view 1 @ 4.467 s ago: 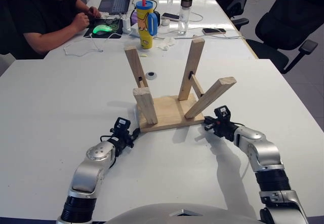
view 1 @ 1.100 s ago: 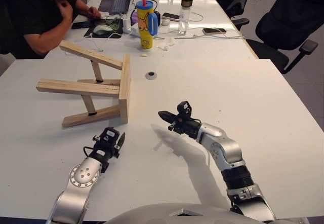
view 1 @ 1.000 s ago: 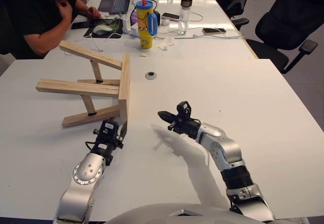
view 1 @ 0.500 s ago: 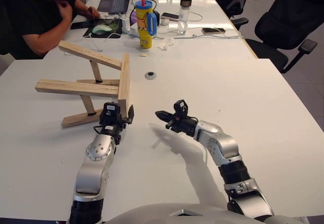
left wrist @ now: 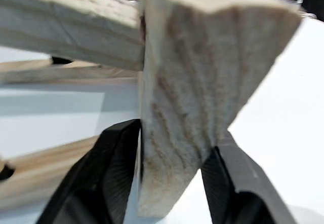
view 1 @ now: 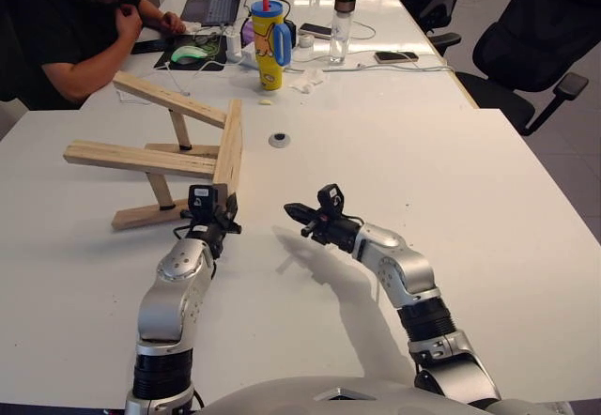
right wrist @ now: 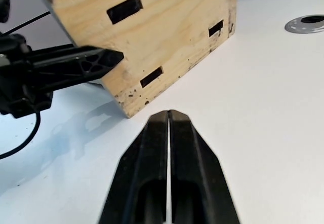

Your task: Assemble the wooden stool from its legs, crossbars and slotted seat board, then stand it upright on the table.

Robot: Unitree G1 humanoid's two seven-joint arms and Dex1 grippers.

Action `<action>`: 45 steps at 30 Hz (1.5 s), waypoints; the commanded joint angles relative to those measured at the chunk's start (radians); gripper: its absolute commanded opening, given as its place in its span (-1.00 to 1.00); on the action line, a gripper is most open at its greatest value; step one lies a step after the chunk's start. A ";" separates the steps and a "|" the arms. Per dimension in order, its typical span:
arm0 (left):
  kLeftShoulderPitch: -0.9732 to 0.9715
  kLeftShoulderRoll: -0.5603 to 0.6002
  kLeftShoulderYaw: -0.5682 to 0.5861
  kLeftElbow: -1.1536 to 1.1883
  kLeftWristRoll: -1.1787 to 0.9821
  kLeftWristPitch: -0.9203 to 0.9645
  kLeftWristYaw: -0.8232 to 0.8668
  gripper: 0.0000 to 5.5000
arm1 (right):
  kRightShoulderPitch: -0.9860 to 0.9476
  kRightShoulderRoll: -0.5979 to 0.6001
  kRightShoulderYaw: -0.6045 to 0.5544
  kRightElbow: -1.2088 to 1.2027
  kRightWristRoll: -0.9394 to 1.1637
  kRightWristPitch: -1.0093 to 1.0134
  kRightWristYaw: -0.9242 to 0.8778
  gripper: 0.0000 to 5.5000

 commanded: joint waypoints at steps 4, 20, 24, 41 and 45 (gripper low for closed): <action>-0.212 -0.095 0.094 -0.059 -0.213 0.059 -0.042 -0.46 | 0.008 0.028 -0.012 0.028 -0.015 -0.026 -0.052 -1.00; -0.760 0.049 0.685 0.357 -1.144 0.272 0.415 -0.52 | 0.031 0.075 -0.015 0.070 -0.020 -0.072 -0.120 -1.00; -0.786 0.191 0.656 0.558 -1.146 0.335 0.393 -0.52 | 0.028 0.083 -0.002 0.077 -0.027 -0.078 -0.126 -1.00; -0.674 0.421 0.713 1.000 -1.014 0.130 -0.072 0.42 | 0.028 0.077 0.006 0.095 -0.045 -0.063 -0.106 -1.00; -0.542 0.389 0.799 0.847 -1.087 0.118 -0.160 0.49 | 0.045 0.070 0.009 0.075 -0.043 -0.047 -0.100 -1.00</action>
